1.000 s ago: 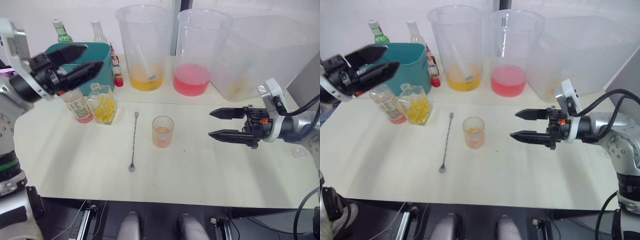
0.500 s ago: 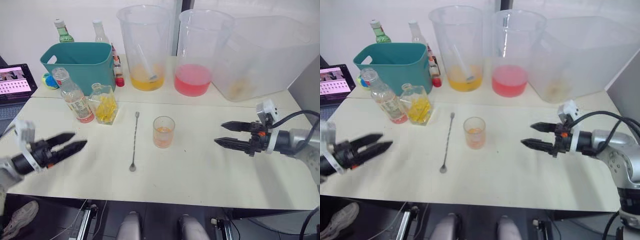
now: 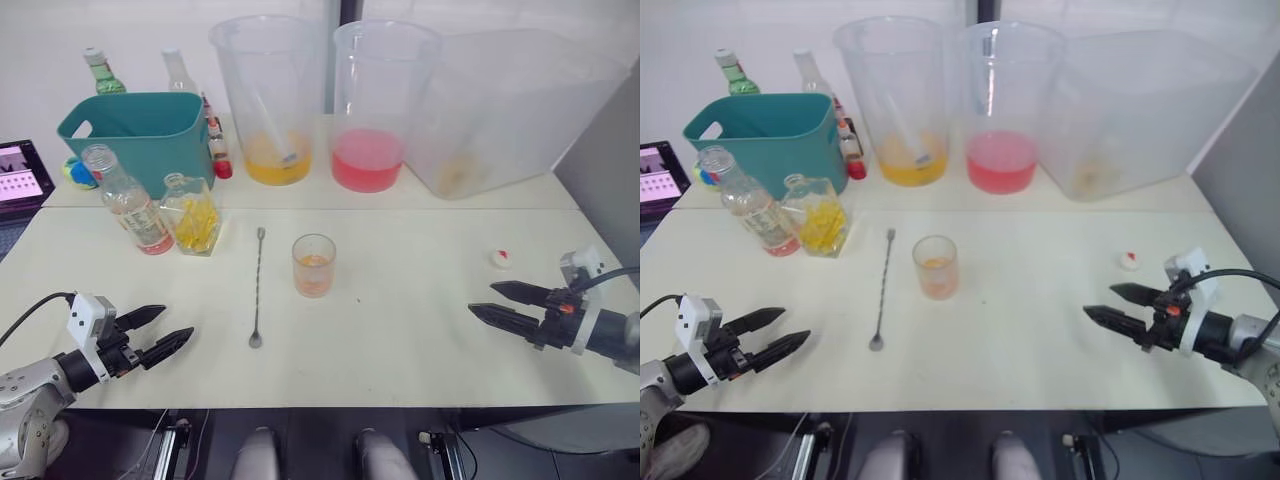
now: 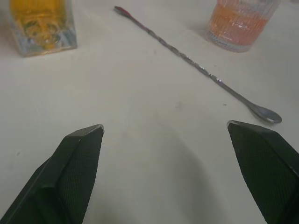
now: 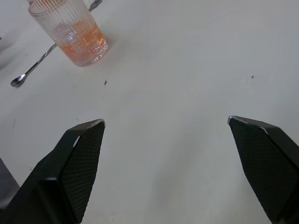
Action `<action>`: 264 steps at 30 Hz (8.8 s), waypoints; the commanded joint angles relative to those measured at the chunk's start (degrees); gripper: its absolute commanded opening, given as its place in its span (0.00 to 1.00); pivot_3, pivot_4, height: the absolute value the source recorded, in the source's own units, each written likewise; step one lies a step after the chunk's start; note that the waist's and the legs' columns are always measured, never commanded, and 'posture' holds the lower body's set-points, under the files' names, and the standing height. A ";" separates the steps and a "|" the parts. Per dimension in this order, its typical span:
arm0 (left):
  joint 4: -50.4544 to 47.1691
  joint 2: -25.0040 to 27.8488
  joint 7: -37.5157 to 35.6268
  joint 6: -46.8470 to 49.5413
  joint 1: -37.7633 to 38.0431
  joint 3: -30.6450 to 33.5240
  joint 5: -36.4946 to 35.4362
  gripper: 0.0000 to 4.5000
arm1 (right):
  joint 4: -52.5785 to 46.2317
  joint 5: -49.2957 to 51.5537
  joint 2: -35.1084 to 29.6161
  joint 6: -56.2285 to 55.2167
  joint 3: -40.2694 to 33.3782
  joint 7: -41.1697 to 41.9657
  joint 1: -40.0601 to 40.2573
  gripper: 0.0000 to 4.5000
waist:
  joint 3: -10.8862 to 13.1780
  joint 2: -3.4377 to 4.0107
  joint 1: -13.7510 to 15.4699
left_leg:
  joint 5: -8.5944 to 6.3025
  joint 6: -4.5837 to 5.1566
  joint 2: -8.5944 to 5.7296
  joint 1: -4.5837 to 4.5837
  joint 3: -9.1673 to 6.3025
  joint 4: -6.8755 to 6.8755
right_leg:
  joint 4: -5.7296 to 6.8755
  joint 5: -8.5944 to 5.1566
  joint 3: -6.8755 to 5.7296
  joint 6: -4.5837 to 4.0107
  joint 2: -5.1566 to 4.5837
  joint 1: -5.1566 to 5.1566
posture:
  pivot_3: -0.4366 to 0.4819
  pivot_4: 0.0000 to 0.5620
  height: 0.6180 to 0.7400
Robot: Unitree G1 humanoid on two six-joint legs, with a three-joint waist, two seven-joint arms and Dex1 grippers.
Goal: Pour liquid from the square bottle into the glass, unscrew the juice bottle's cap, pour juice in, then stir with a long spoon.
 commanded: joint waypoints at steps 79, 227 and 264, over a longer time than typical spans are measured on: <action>-26.23 -24.80 56.09 45.26 -18.64 -25.09 14.63 0.74 | -7.24 -4.01 2.66 -8.93 20.70 4.52 -19.23 1.00 | -0.23 0.27 0.66 | -0.02 0.01 -0.62 -0.26 -1.52 0.14 | -0.24 0.07 -0.78 0.20 -0.25 0.70 | 0.48 0.27 0.89; 11.18 16.95 -9.11 10.84 -30.70 -23.95 18.89 0.01 | -10.37 -2.71 7.45 -10.53 18.89 -0.36 -17.83 1.00 | -0.20 0.44 0.53 | 0.14 -0.11 -1.12 -0.55 -2.03 0.09 | -0.18 0.00 -1.52 0.32 -0.83 0.67 | 0.48 0.27 0.89; -16.58 -0.76 11.13 24.91 -41.55 -18.04 -6.13 0.00 | 0.44 29.79 48.73 -4.12 16.68 -53.27 -38.09 0.58 | -0.03 0.14 -0.95 | 0.20 -0.20 -1.07 -0.80 -2.31 0.12 | 0.02 0.01 -1.83 0.29 -0.85 0.49 | 0.48 0.27 0.89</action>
